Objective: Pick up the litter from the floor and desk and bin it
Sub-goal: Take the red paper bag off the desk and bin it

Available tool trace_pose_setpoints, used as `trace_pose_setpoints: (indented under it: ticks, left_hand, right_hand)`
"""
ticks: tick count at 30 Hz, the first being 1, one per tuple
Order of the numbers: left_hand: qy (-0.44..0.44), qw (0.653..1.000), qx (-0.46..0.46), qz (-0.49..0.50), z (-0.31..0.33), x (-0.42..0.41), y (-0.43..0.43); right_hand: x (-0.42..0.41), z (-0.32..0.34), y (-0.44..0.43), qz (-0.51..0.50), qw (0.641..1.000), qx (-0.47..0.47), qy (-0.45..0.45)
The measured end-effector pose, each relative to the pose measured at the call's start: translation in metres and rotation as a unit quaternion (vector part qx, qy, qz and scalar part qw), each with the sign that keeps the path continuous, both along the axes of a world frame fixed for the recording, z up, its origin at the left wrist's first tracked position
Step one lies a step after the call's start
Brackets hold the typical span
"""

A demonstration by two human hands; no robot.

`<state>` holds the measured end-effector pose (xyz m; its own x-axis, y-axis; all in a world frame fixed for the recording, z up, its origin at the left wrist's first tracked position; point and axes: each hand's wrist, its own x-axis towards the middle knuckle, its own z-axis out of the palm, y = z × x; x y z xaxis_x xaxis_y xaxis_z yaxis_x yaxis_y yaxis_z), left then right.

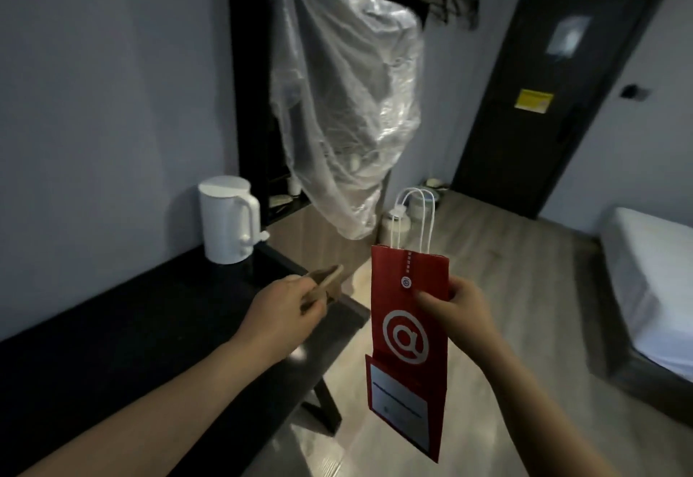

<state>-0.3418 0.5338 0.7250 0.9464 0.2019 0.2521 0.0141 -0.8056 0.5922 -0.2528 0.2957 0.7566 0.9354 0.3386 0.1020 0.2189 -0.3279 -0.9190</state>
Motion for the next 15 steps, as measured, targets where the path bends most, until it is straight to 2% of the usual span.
trace_pose_setpoints:
  ticks: [6, 15]
  left_hand:
    - [-0.043, 0.995, 0.027, -0.089, 0.023, 0.079, -0.080]
    - [-0.039, 0.984, -0.012, -0.173, 0.017, 0.231, -0.149]
  right_hand:
    - [0.032, 0.012, -0.089, -0.099, 0.994, 0.017, -0.037]
    - [0.139, 0.011, -0.155, -0.190, 0.980, -0.004, -0.055]
